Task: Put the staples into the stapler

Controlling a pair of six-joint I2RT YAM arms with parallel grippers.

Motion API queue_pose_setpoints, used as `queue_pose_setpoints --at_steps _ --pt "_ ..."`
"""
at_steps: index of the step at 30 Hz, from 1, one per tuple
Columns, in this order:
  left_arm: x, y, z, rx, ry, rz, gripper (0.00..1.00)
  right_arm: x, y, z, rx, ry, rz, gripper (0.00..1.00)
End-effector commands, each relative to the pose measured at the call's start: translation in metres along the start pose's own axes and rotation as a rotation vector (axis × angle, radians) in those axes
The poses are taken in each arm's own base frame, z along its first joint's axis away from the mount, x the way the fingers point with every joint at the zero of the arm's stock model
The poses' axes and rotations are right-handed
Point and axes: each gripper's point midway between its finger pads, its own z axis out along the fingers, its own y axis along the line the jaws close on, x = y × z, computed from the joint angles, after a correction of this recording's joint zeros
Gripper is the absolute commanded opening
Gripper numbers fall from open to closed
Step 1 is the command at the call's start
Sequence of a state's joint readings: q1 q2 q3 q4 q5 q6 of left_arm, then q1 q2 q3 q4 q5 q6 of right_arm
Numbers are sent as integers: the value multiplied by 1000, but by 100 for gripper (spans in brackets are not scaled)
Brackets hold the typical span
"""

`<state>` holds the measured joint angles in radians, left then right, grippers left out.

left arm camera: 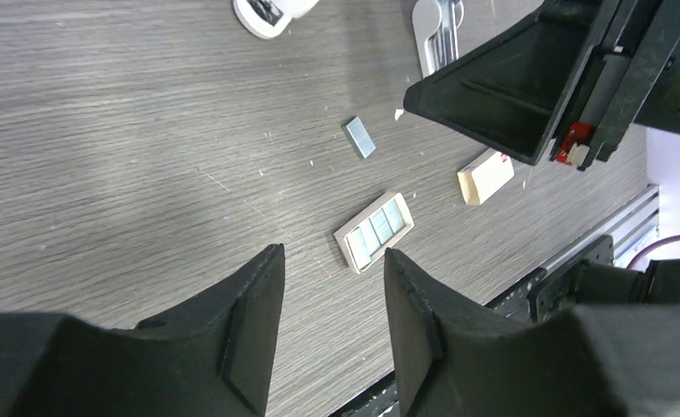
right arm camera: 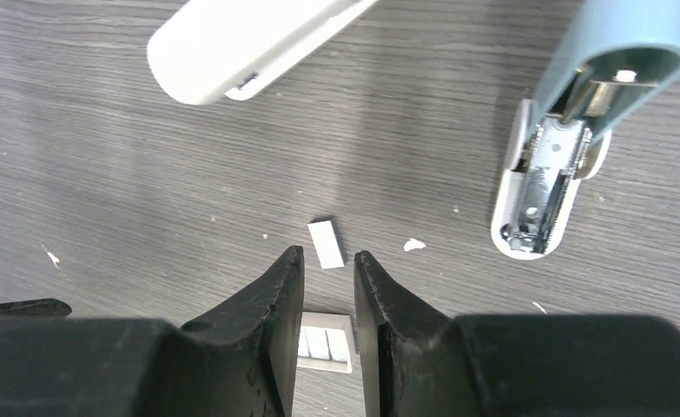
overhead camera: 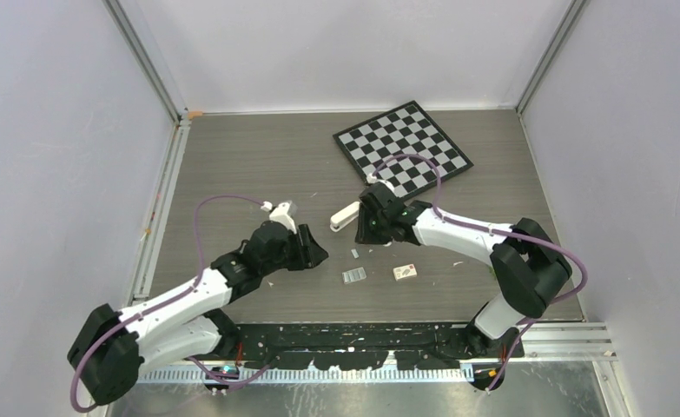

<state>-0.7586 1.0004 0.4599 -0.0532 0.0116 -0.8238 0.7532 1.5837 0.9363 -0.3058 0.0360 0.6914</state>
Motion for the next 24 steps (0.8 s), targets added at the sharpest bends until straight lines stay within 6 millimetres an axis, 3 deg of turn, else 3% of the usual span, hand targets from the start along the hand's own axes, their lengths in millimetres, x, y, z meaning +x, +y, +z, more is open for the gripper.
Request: queue_pose_setpoints --at_steps 1,3,7,8,10,24 --pt "-13 12 -16 -63 -80 39 50 -15 11 -9 68 -49 -96 33" --pt "-18 14 -24 -67 -116 42 59 -12 15 -5 85 -38 -123 34" --pt "-24 21 -37 -77 -180 40 69 -5 19 3 116 -27 -159 35" --pt "-25 23 -39 -81 -192 39 74 -3 20 4 122 -30 -169 36" --pt "-26 27 -43 -88 -209 39 98 0 23 6 125 -28 -188 36" --pt "-24 34 -41 -117 -211 23 100 12 19 26 159 0 -241 38"
